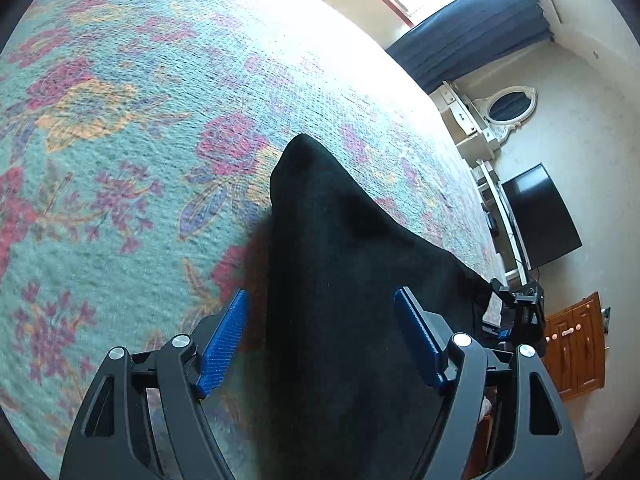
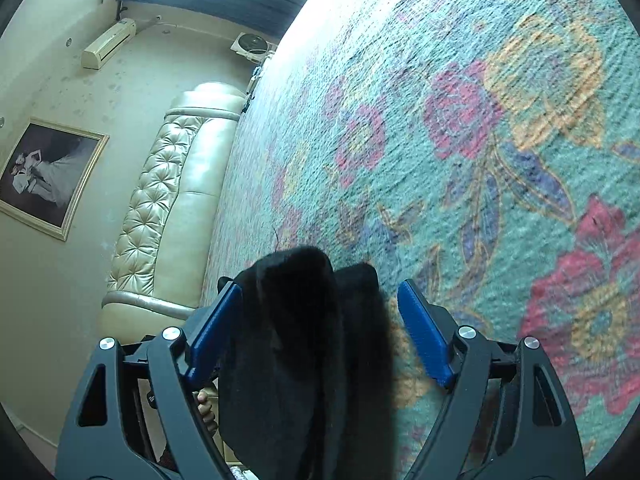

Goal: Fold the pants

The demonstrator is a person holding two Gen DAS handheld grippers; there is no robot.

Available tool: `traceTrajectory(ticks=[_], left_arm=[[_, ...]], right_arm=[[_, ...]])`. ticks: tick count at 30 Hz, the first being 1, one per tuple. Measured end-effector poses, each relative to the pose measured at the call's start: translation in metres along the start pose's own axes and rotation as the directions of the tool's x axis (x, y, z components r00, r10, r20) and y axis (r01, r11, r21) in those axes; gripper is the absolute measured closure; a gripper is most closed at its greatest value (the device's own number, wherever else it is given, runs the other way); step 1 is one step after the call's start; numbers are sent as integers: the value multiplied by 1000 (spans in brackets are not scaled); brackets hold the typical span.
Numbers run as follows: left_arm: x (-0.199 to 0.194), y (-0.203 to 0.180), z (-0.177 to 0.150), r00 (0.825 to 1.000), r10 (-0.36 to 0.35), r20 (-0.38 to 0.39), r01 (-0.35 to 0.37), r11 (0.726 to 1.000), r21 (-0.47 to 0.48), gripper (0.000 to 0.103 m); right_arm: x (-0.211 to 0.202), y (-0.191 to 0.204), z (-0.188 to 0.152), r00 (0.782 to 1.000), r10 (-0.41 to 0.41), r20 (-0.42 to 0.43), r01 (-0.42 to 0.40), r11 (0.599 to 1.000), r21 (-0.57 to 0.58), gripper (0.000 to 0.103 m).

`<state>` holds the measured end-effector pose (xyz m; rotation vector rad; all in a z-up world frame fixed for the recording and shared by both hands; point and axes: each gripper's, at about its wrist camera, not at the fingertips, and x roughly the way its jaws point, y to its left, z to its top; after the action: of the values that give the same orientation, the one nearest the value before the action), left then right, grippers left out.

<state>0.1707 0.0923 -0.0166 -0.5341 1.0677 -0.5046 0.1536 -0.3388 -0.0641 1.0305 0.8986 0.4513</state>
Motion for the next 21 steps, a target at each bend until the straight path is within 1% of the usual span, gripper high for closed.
traceTrajectory(ticks=[2,3,4,5,6,7,9,11,14,16,21], left_arm=[[14,-1,10,1000,-2,-12,2,1000,-1,29],[20,0,14,1000,4,-17,-4,1000,-7,29],[25,3,17,1000,4,-19,-4,1000,-18,29],[30,7,19,1000,0,-18,-1,999,-35,29],[32,10,20,1000,-2,-7,2,999,-48,32],[34,12,21,1000,20,6,-20,999,-49,44],[36,16,22,1000,26,4,-26,999,-39,48],[36,14,20,999,33,4,-33,999,-8,49],[35,8,16,999,41,9,-41,999,7,49],[34,8,15,999,40,18,-40,999,15,47],[30,15,16,999,-24,31,24,1000,-7,42]], right_arm=[[8,-1,10,999,37,-2,-37,999,16,24],[11,-2,13,999,38,-8,-37,999,15,35],[15,-2,15,1000,9,-14,-9,1000,13,52],[18,-6,16,1000,-10,-21,11,1000,21,58],[20,-12,17,1000,-16,-22,17,999,37,69],[21,-18,17,1000,-12,-23,13,999,51,75],[21,-27,18,1000,9,-19,-8,998,69,80],[23,-28,19,1000,14,-17,-13,998,59,81],[24,-28,19,1000,19,-16,-18,998,59,82],[23,-28,19,1000,26,-11,-26,998,63,81],[12,-33,17,999,34,6,-35,998,51,78]])
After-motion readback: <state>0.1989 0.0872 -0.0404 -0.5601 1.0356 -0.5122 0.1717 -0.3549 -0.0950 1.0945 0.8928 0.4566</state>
